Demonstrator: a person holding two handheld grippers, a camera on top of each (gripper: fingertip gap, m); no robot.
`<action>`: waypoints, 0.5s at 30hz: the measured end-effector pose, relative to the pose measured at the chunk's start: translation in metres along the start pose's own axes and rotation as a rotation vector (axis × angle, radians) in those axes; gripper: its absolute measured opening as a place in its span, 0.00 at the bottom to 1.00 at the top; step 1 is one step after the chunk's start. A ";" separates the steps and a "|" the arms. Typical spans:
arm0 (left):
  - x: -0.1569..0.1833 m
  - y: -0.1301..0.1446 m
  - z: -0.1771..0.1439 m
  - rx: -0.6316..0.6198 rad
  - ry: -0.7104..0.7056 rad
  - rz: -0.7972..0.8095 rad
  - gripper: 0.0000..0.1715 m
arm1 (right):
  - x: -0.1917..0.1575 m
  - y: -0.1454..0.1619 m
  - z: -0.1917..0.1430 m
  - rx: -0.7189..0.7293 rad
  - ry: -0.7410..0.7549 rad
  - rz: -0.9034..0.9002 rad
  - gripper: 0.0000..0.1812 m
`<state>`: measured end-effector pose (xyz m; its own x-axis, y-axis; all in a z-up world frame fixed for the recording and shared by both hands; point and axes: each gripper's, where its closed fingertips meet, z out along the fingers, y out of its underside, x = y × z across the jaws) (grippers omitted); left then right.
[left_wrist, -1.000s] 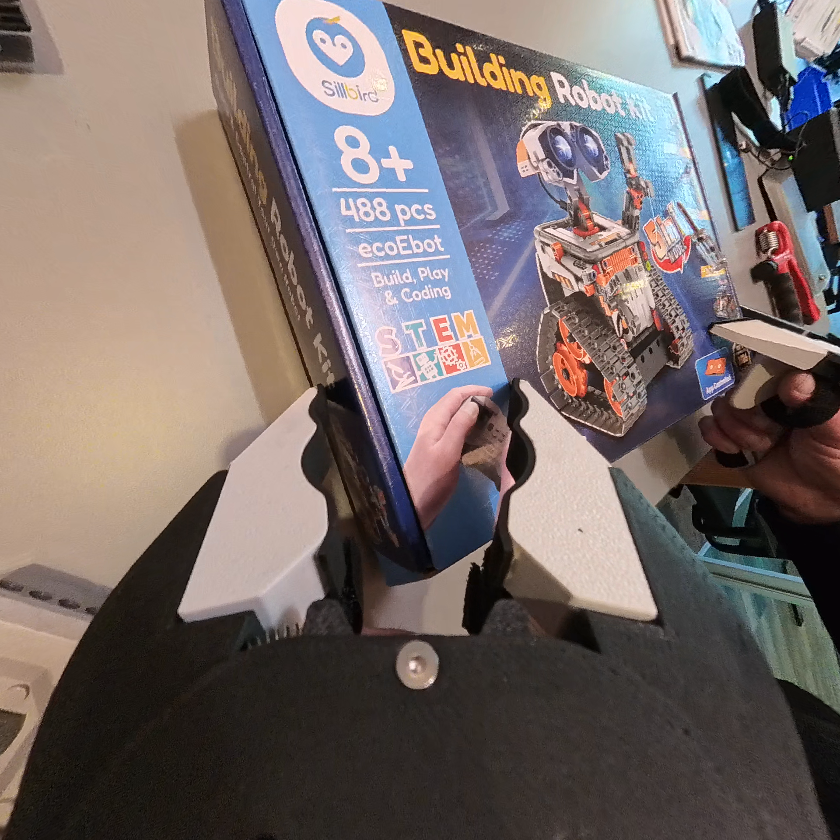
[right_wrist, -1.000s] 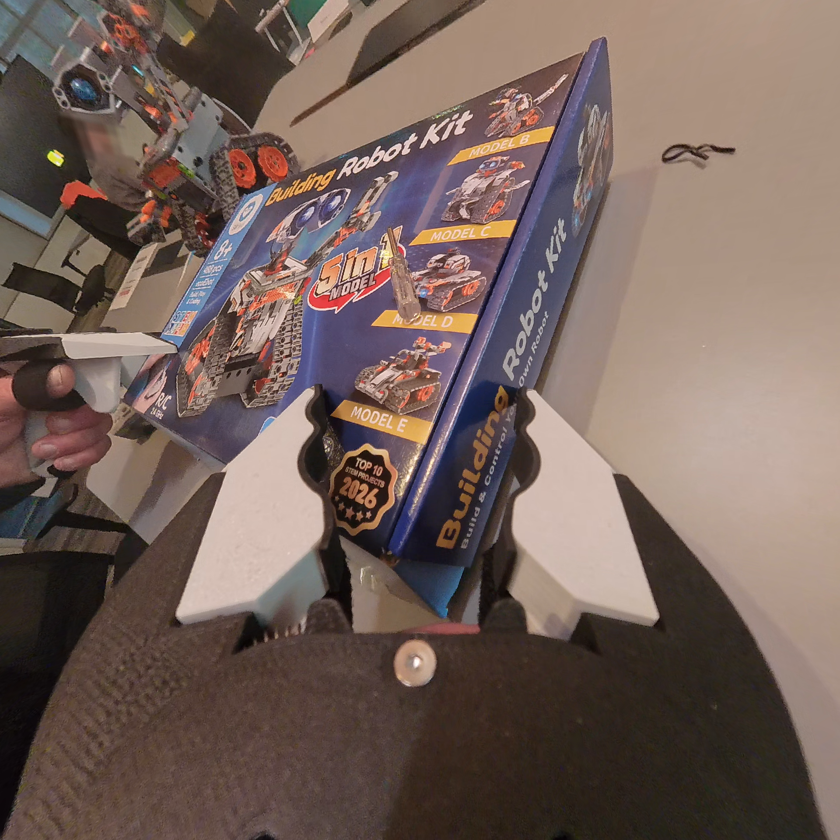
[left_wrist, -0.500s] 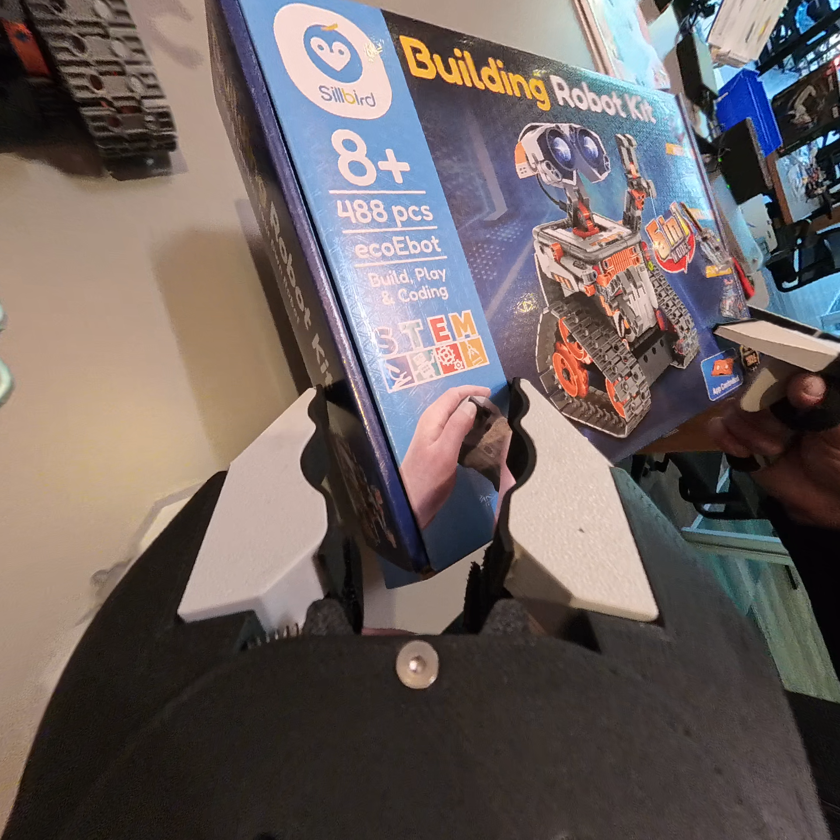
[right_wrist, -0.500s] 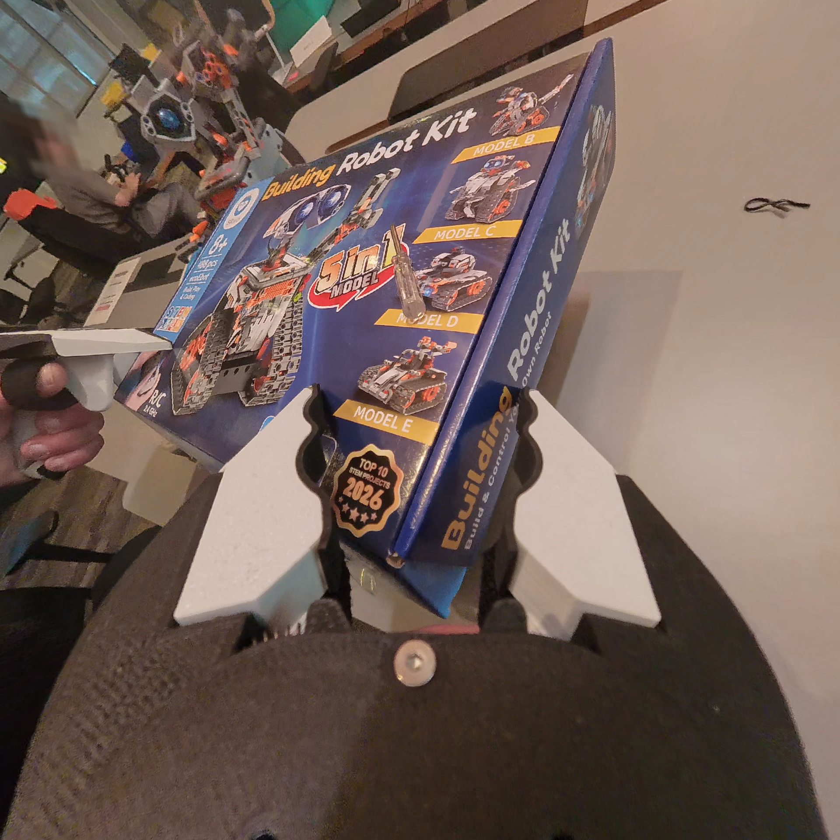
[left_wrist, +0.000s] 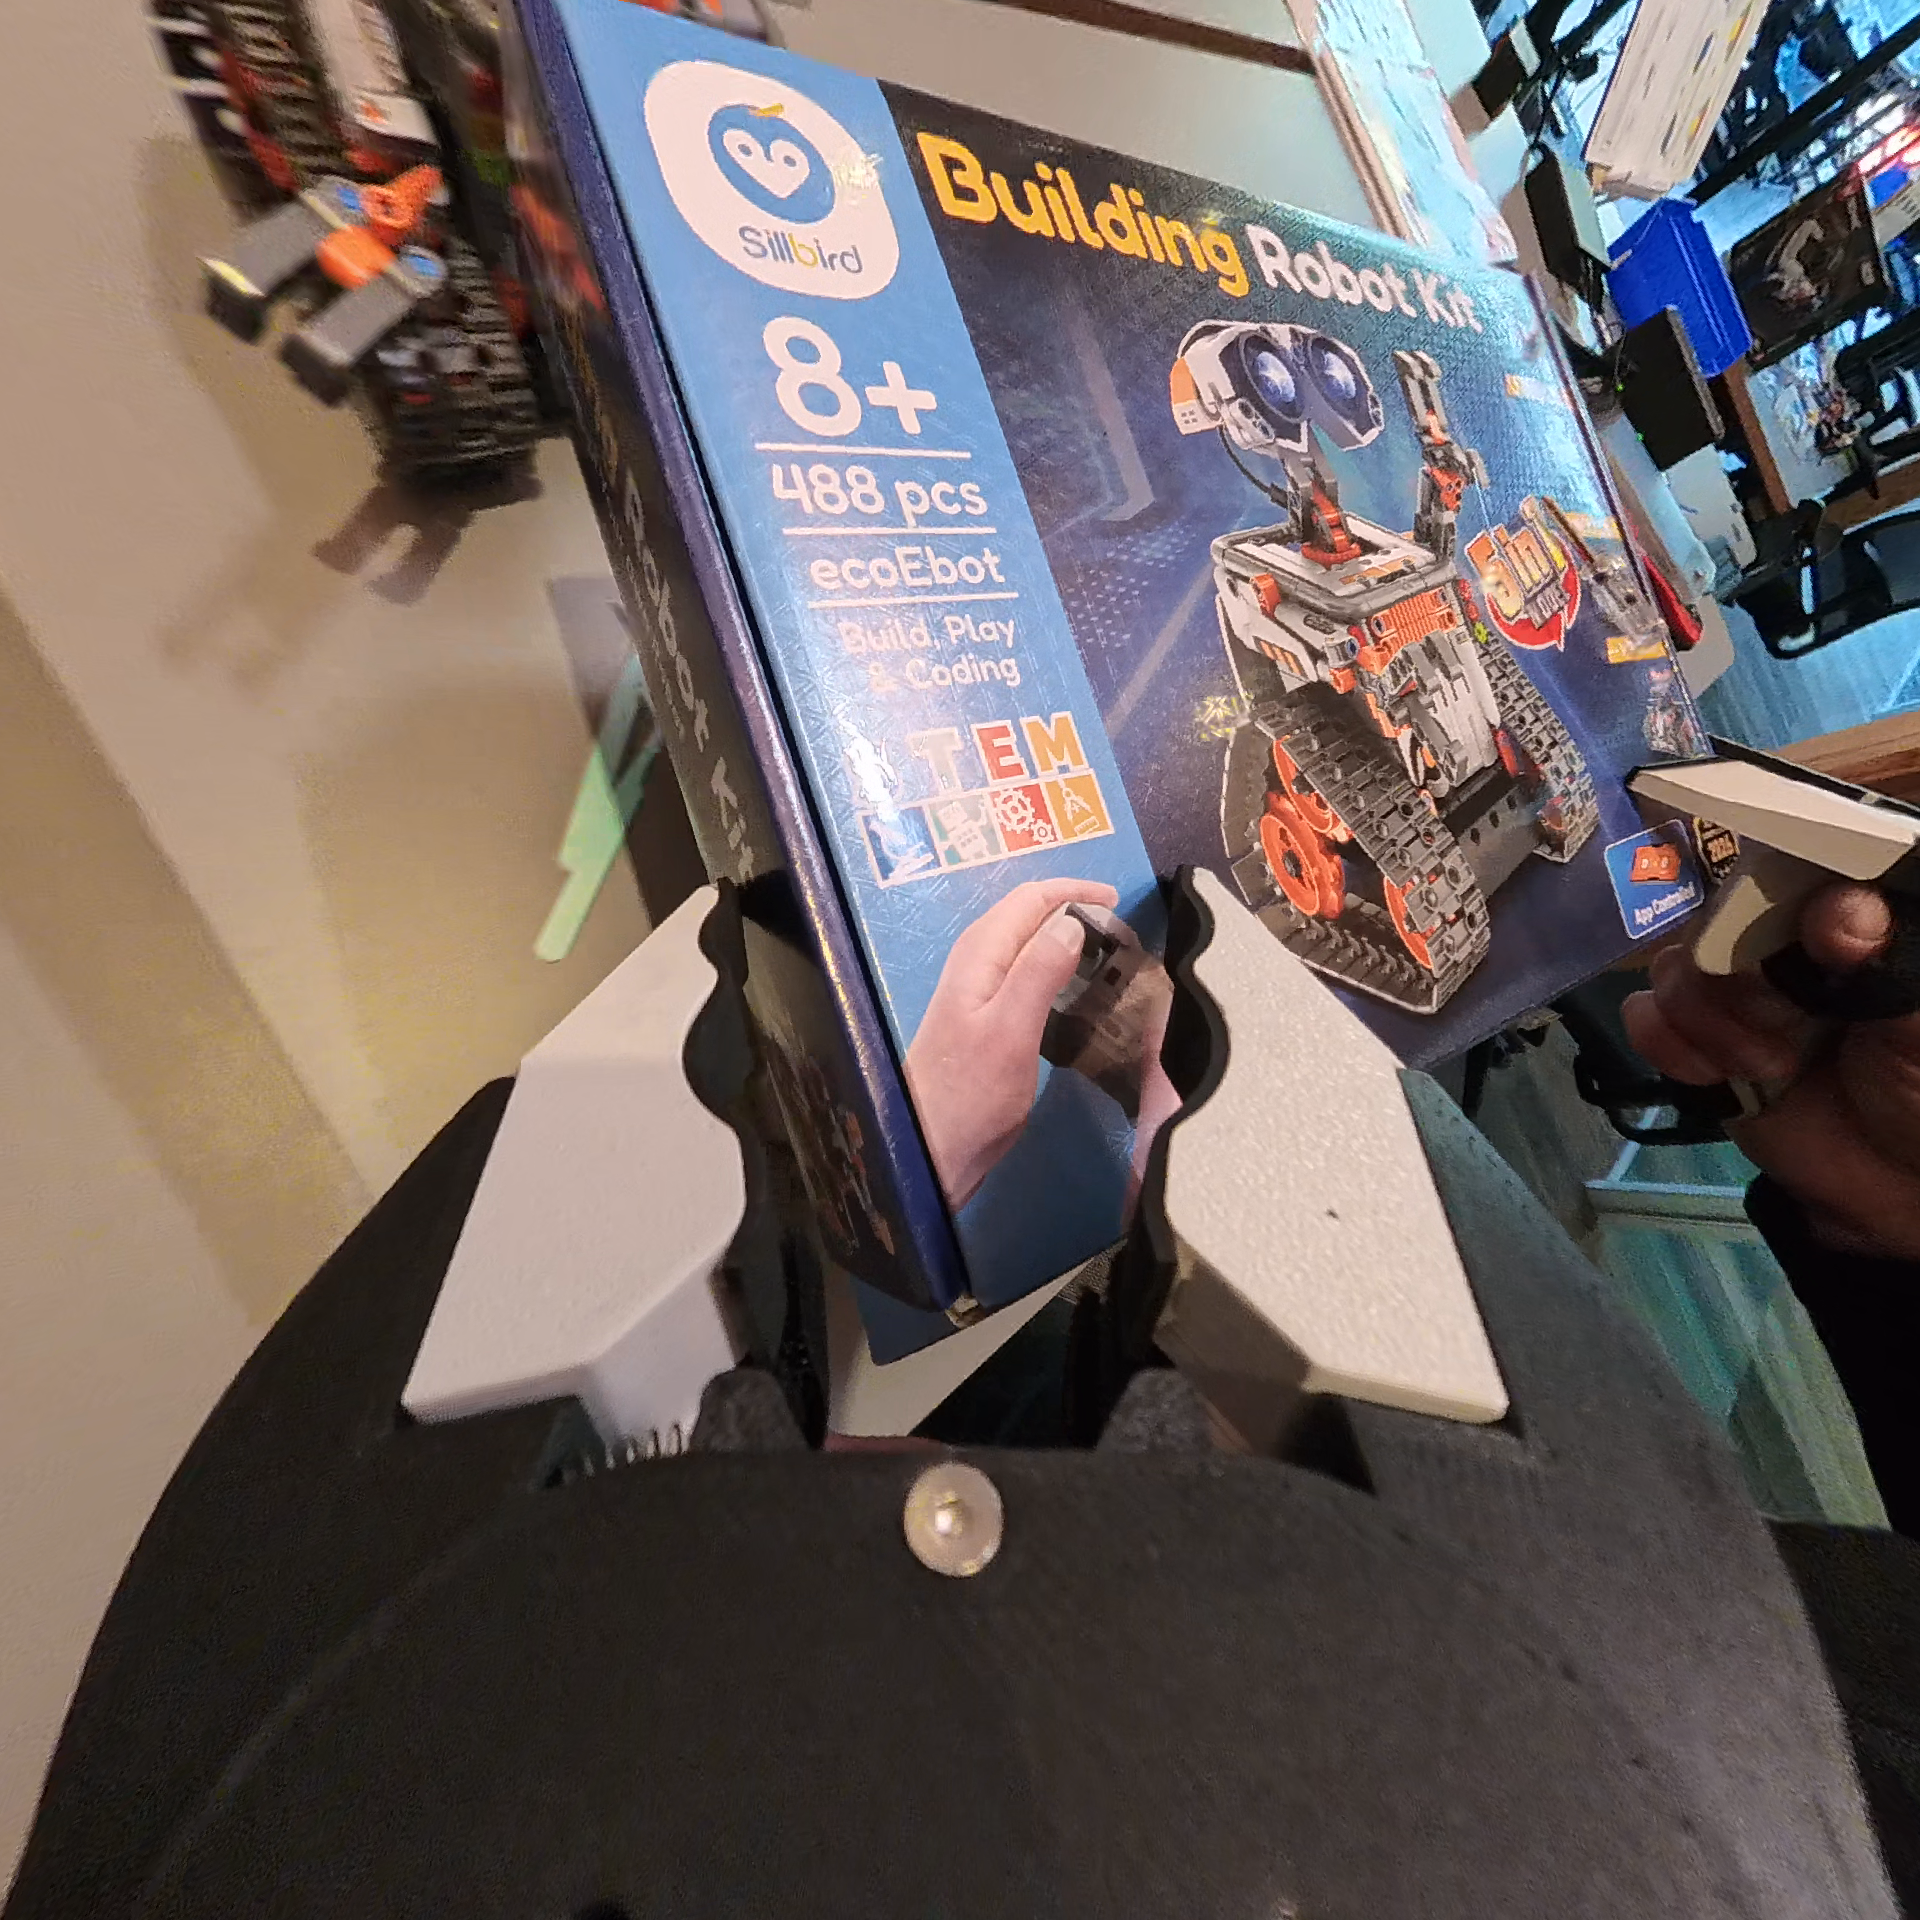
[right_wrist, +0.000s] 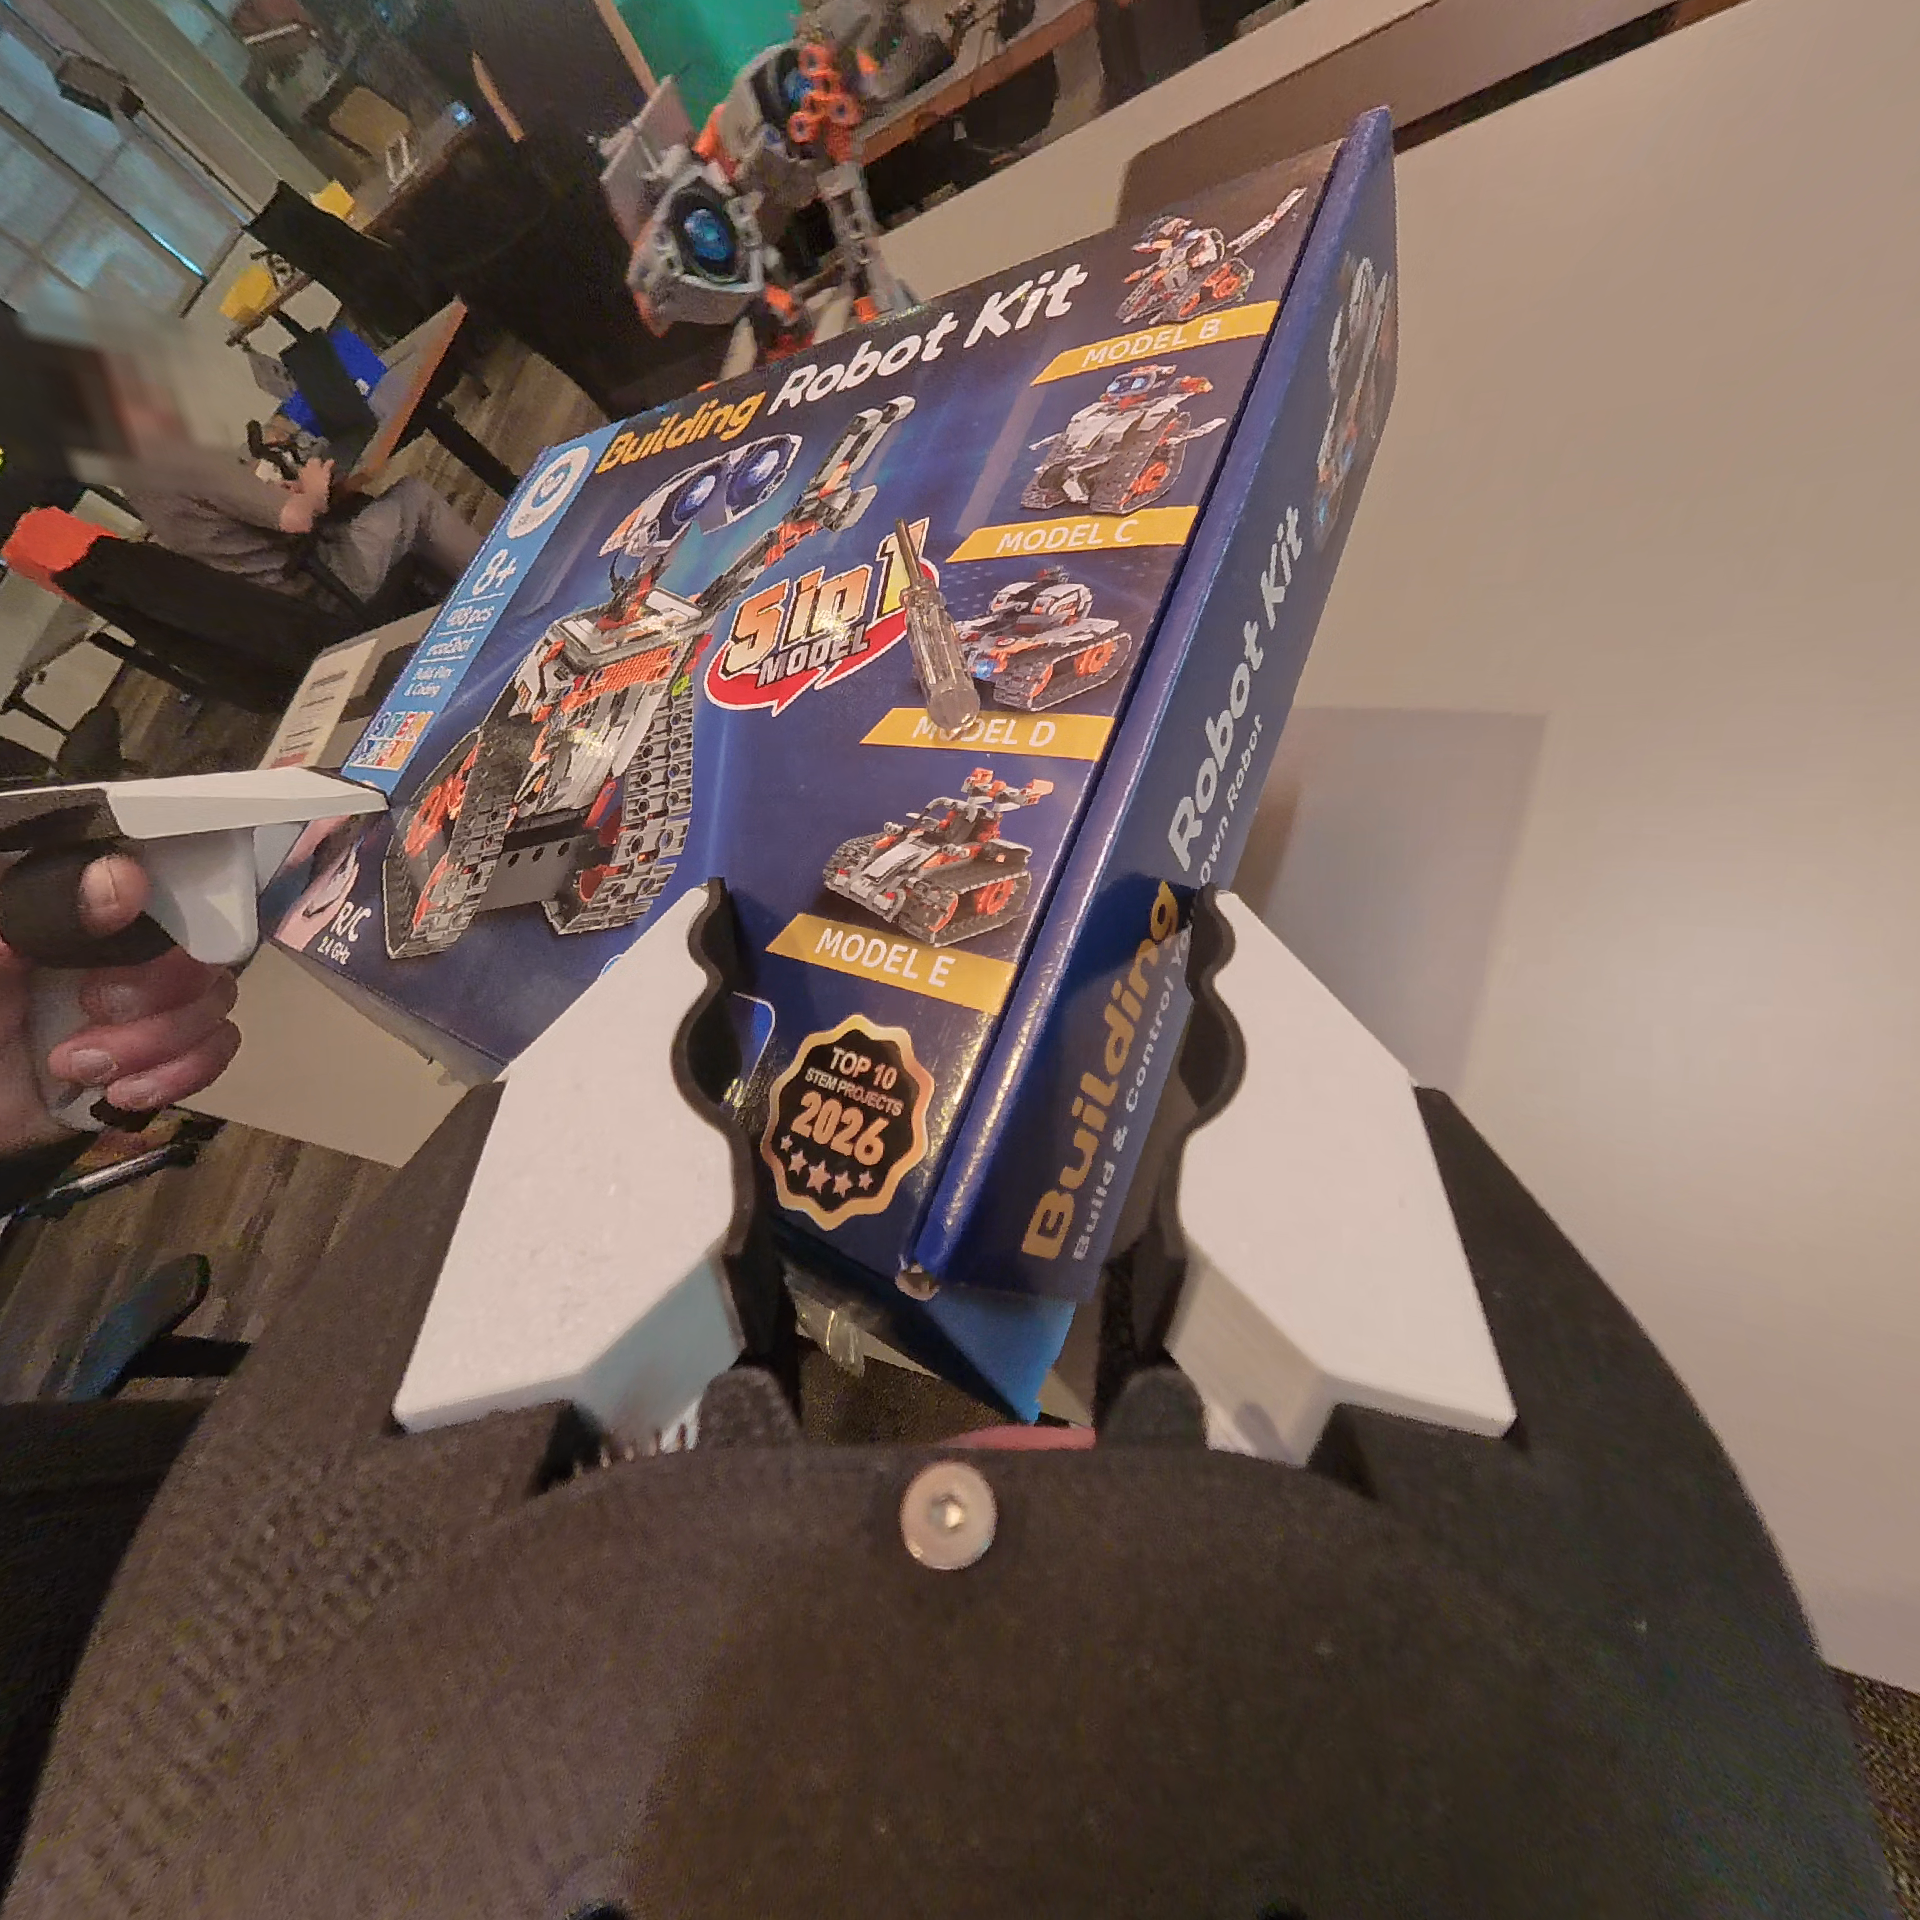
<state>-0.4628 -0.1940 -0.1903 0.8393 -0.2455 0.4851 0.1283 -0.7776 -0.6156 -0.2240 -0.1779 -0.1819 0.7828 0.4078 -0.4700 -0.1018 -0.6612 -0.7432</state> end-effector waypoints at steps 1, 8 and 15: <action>-0.007 0.001 -0.009 0.004 -0.008 0.001 0.46 | -0.011 0.001 0.004 -0.001 -0.006 -0.004 0.47; -0.061 0.017 -0.077 0.045 -0.075 -0.043 0.48 | -0.086 0.018 0.039 -0.032 -0.074 -0.049 0.47; -0.120 0.045 -0.146 0.115 -0.162 -0.133 0.48 | -0.161 0.042 0.084 -0.076 -0.172 -0.096 0.47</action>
<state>-0.6352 -0.2841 -0.1854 0.8835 -0.0423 0.4664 0.2948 -0.7236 -0.6240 -0.4059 -0.2189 -0.1772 0.6695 0.5683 -0.4784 0.0194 -0.6572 -0.7535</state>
